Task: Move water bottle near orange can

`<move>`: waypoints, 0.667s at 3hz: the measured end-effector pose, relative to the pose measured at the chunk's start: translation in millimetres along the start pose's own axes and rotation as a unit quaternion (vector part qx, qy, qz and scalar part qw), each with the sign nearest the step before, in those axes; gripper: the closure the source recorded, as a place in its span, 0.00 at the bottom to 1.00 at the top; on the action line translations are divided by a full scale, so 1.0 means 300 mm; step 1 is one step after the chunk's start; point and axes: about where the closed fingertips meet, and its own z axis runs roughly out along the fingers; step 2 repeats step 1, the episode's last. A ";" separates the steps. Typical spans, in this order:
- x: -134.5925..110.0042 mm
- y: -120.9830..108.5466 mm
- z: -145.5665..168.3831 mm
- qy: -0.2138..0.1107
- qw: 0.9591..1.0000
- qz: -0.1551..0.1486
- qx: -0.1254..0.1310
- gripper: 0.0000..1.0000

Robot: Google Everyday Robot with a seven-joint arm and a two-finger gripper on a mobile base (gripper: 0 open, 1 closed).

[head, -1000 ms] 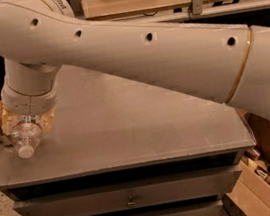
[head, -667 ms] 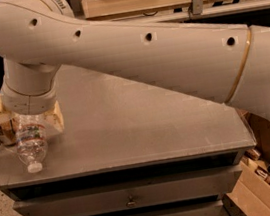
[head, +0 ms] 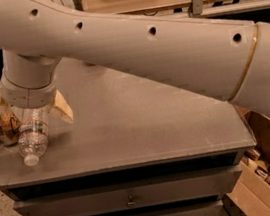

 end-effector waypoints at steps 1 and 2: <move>0.003 -0.003 -0.006 0.001 1.000 0.000 0.001 0.00; 0.003 -0.003 -0.006 0.001 1.000 0.000 0.001 0.00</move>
Offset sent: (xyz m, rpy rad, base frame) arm 0.0000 0.0000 0.0000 0.0000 0.0000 0.0000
